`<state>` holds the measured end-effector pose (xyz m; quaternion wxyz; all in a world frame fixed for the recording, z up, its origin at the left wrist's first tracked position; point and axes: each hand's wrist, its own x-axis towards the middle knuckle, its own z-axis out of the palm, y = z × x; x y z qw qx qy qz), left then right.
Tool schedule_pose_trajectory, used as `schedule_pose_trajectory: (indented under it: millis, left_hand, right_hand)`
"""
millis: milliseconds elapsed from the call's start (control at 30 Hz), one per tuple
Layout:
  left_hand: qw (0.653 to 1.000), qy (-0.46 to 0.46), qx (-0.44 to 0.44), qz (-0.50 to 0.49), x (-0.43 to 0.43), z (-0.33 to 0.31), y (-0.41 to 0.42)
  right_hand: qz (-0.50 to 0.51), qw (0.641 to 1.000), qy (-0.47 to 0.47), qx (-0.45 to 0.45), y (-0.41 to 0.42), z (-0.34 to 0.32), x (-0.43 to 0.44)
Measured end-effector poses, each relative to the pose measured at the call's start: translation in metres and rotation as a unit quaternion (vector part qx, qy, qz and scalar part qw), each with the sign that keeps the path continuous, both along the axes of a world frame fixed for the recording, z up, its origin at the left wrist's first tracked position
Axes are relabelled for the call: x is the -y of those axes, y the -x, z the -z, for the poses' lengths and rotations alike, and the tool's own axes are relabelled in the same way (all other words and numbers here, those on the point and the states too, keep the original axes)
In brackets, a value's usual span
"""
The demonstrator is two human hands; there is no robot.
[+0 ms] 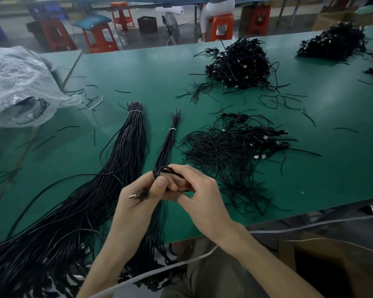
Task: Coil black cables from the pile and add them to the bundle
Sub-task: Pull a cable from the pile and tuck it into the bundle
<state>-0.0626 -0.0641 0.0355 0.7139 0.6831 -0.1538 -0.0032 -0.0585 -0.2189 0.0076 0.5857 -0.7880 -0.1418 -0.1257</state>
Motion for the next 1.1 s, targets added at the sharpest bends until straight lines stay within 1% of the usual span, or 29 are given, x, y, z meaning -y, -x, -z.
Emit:
schedule_pose_trajectory:
  millis: [100, 167, 300, 400, 467, 533, 633, 733, 800, 933, 1033, 1100]
  left_hand:
    - [0.998, 0.023, 0.011, -0.056, 0.008, 0.0, 0.002]
    - [0.995, -0.001, 0.042, -0.096, 0.016, 0.0, 0.003]
    - [0.979, -0.036, 0.076, -0.183, 0.026, 0.008, 0.004]
    - [0.971, -0.07, 0.08, -0.216, 0.024, 0.012, 0.001]
    - [0.97, -0.084, 0.06, -0.222, 0.021, 0.011, -0.002]
    - [0.977, -0.073, 0.029, -0.2, 0.018, 0.009, -0.005]
    - [0.991, -0.043, -0.018, -0.124, 0.012, 0.006, -0.005]
    - [0.996, -0.029, -0.055, -0.07, 0.002, 0.006, -0.006]
    - [0.997, -0.031, -0.068, -0.036, -0.005, 0.006, -0.008]
    - [0.995, -0.034, -0.071, 0.055, -0.02, 0.007, -0.014]
    - [0.993, -0.031, -0.076, 0.086, -0.028, 0.007, -0.018]
    - [0.99, -0.049, -0.084, 0.098, -0.03, 0.007, -0.02]
  right_hand:
    - [0.014, 1.0, -0.024, -0.01, 0.0, 0.0, -0.004]
    - [0.025, 0.999, -0.038, -0.007, 0.001, -0.001, -0.007]
    - [0.046, 0.999, -0.017, 0.018, 0.003, -0.003, -0.013]
    - [0.06, 0.998, -0.023, 0.017, 0.004, -0.002, -0.015]
    - [0.049, 0.999, -0.022, 0.01, 0.004, -0.002, -0.015]
    - [0.028, 0.999, -0.016, 0.001, 0.004, -0.002, -0.015]
    - [0.0, 1.0, -0.001, -0.024, 0.004, -0.002, -0.011]
    - [-0.027, 0.998, 0.009, -0.055, 0.005, -0.003, -0.007]
    - [-0.042, 0.996, -0.002, -0.078, 0.005, -0.005, -0.004]
    - [-0.065, 0.988, -0.065, -0.121, 0.004, -0.011, 0.003]
    - [-0.074, 0.992, -0.023, -0.103, 0.005, -0.014, 0.004]
    - [-0.064, 0.994, 0.011, -0.087, 0.005, -0.014, 0.003]
